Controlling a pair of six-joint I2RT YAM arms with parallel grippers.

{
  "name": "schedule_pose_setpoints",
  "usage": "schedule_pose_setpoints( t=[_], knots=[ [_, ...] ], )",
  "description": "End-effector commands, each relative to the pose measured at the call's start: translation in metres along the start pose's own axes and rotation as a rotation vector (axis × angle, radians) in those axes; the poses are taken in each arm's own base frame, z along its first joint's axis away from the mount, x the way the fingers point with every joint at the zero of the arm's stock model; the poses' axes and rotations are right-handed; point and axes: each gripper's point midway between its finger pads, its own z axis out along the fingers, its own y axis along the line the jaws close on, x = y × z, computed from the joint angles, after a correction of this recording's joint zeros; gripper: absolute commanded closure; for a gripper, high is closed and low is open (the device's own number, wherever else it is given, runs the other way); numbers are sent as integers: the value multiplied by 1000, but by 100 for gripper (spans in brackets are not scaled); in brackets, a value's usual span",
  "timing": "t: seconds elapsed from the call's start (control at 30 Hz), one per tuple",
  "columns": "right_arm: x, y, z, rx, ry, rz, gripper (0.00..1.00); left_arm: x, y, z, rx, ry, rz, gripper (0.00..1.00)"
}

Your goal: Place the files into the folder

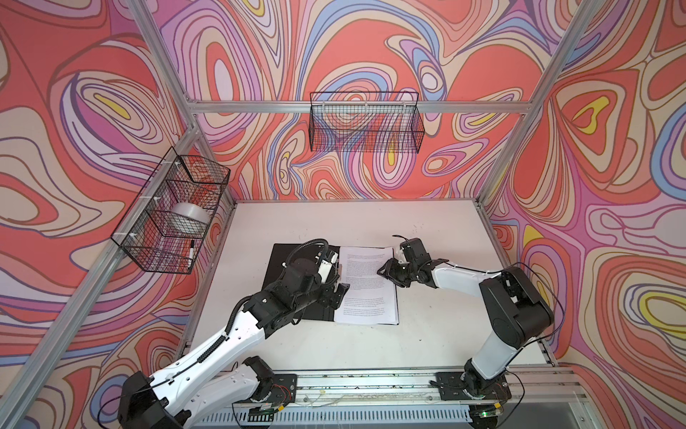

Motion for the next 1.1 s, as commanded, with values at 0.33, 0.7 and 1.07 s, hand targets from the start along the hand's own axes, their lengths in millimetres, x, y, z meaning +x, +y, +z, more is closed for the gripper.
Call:
schedule_pose_setpoints(
  t=[0.33, 0.7, 1.07],
  knots=[
    [-19, -4, -51, 192, -90, -104, 17, 8, 32, 11, -161, 129, -64, 5],
    [-30, -18, -49, 91, -45, -83, 2, 64, 74, 56, -225, 371, -465, 69],
    [-31, -21, -34, 14, -9, -72, 2, 95, 83, 114, -247, 496, -535, 100]
  ],
)
